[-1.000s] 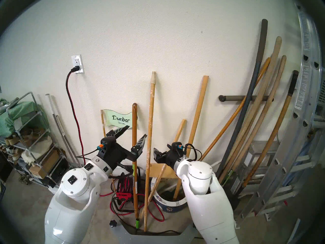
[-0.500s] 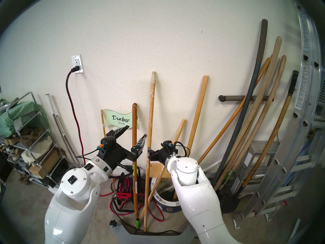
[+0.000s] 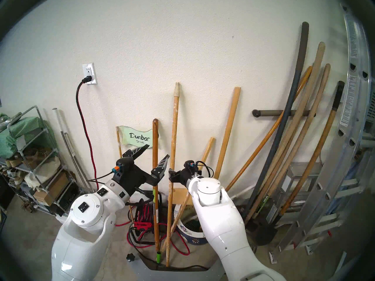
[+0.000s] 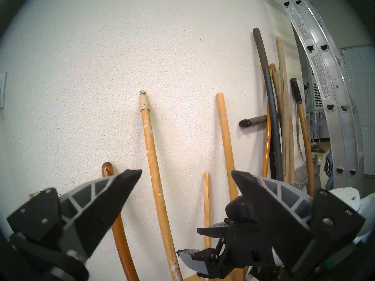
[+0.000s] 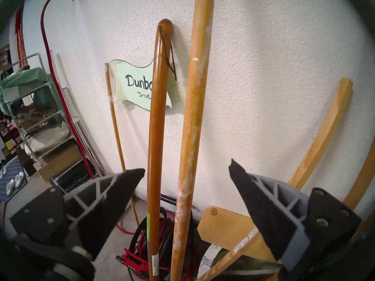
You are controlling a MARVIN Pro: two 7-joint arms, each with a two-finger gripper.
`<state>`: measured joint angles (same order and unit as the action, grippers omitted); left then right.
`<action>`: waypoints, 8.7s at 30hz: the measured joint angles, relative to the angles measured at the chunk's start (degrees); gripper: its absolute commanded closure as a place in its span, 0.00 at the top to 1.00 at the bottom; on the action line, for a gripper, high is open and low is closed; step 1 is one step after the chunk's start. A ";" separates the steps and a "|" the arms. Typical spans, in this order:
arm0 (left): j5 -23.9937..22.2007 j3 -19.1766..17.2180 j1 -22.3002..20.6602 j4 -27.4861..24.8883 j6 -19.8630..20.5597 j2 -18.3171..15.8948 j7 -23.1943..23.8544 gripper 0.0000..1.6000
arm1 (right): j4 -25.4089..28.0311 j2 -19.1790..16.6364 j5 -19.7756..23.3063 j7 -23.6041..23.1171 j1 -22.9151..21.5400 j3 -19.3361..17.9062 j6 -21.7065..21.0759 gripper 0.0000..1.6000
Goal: Put wooden sticks into the pot
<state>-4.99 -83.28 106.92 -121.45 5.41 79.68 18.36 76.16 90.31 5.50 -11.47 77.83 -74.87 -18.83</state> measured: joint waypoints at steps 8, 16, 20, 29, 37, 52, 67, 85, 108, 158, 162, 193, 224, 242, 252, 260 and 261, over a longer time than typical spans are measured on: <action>0.00 0.00 0.00 0.00 0.00 0.00 0.00 1.00 | -6.52 2.04 -0.70 1.04 -4.50 0.29 1.35 1.00; 0.00 0.00 0.00 0.00 0.00 0.00 0.00 1.00 | -12.78 3.72 -1.48 2.45 -8.53 0.36 2.76 1.00; 0.00 0.00 0.00 0.00 0.00 0.00 0.00 1.00 | -16.43 4.58 -1.97 3.29 -10.63 0.36 3.68 1.00; 0.00 0.00 0.00 0.00 0.00 0.00 0.00 1.00 | -24.46 6.54 -3.14 5.60 -15.09 0.39 6.52 1.00; 0.00 0.00 0.00 0.00 0.00 0.00 0.00 1.00 | -33.67 8.64 -3.96 8.09 -19.82 0.32 9.75 0.00; 0.00 0.00 0.00 0.00 0.00 0.00 0.00 1.00 | -36.92 9.37 -3.44 7.40 -21.18 -1.16 13.45 0.00; 0.00 0.00 0.00 0.00 0.00 0.00 0.00 1.00 | -26.02 5.78 -0.42 1.75 -18.52 -5.17 16.80 0.00; 0.00 0.00 0.00 0.00 0.00 0.00 0.00 1.00 | -12.98 2.80 2.74 -7.30 -14.34 -7.55 19.03 0.00; 0.00 0.00 0.00 0.00 0.00 0.00 0.00 1.00 | 3.95 -3.38 7.21 -16.30 -9.50 -14.89 19.50 0.00; 0.00 0.00 0.00 0.00 0.00 0.00 0.00 1.00 | 42.62 -12.59 18.81 -22.79 2.15 -30.96 -18.23 0.00; 0.00 0.00 0.00 0.00 0.00 0.00 0.00 1.00 | 45.87 -12.15 19.01 -20.58 2.89 -31.58 -23.14 0.00; 0.00 0.00 0.00 0.00 0.00 0.00 0.00 1.00 | 45.69 -9.64 18.65 -16.70 -0.81 -29.64 -21.73 0.00; 0.00 0.00 0.00 0.00 0.00 0.00 0.00 1.00 | 34.71 -8.28 9.24 -16.75 1.20 -26.11 -4.85 0.00; 0.00 0.00 0.00 0.00 0.00 0.00 0.00 1.00 | 28.40 -8.94 2.63 -15.56 3.99 -23.00 0.81 0.00; 0.00 0.00 0.00 0.00 0.00 -0.01 0.00 1.00 | 20.70 -7.46 0.14 -12.46 3.08 -21.52 1.48 0.00; 0.00 0.00 0.00 0.00 0.00 -0.01 0.00 1.00 | 15.83 -6.50 -0.90 -11.25 1.74 -20.16 1.42 0.00; 0.00 0.00 0.00 0.00 0.00 -0.01 0.00 1.00 | 14.83 -6.28 -1.17 -10.98 1.36 -19.82 1.42 0.00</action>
<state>-4.99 -83.28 106.92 -121.45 5.41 79.67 18.36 90.99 84.04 4.33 -22.45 79.19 -94.69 -17.41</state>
